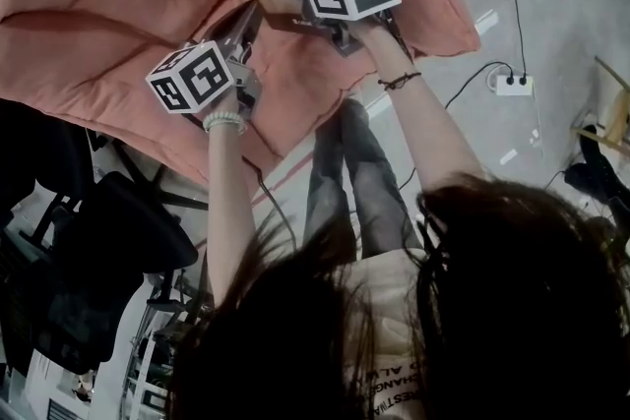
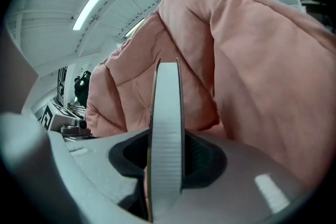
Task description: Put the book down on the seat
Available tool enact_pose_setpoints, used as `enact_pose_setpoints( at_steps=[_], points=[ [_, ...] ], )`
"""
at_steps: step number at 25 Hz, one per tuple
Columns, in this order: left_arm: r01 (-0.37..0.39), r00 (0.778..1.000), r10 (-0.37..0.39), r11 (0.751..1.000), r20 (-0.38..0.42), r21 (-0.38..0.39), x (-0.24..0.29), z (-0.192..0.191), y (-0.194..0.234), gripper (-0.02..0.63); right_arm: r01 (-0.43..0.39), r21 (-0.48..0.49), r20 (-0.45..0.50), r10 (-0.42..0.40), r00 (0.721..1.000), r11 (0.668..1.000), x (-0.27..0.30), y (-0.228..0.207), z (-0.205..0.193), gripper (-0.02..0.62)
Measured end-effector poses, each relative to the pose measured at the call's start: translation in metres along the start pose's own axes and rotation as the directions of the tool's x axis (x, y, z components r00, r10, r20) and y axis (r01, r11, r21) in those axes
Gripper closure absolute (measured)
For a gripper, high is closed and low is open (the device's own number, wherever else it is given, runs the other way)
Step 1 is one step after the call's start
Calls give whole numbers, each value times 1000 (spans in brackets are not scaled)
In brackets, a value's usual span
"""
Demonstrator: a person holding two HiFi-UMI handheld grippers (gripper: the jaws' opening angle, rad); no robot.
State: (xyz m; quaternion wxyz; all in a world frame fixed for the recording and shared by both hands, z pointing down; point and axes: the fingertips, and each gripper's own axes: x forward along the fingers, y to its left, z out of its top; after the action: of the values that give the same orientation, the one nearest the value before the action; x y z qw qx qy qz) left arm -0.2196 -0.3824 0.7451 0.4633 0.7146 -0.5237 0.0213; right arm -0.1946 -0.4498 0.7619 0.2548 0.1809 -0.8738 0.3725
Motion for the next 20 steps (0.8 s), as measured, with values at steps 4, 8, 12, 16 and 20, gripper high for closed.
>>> enact_pose_setpoints(
  at_steps=[4, 8, 12, 16, 20],
  points=[
    [-7, 1000, 7, 1000, -6, 8, 2, -1, 2, 603, 3, -2, -3, -3, 1000, 1000, 3, -1, -3, 448],
    [2, 1000, -2, 1000, 2, -4, 3, 0, 3, 603, 2, -7, -16, -2, 1000, 1000, 7, -1, -7, 445],
    [4, 1000, -5, 1000, -11, -7, 4, -4, 6, 603, 28, -1, -21, -28, 999, 1000, 8, -5, -10, 445],
    [3, 1000, -3, 1000, -16, -8, 4, -6, 7, 603, 82, -6, -15, -82, 997, 997, 4, -11, -9, 437],
    [9, 1000, -10, 1000, -18, -19, 4, -8, 5, 603, 180, 28, -10, -179, 984, 983, -4, -22, -9, 400]
  ],
)
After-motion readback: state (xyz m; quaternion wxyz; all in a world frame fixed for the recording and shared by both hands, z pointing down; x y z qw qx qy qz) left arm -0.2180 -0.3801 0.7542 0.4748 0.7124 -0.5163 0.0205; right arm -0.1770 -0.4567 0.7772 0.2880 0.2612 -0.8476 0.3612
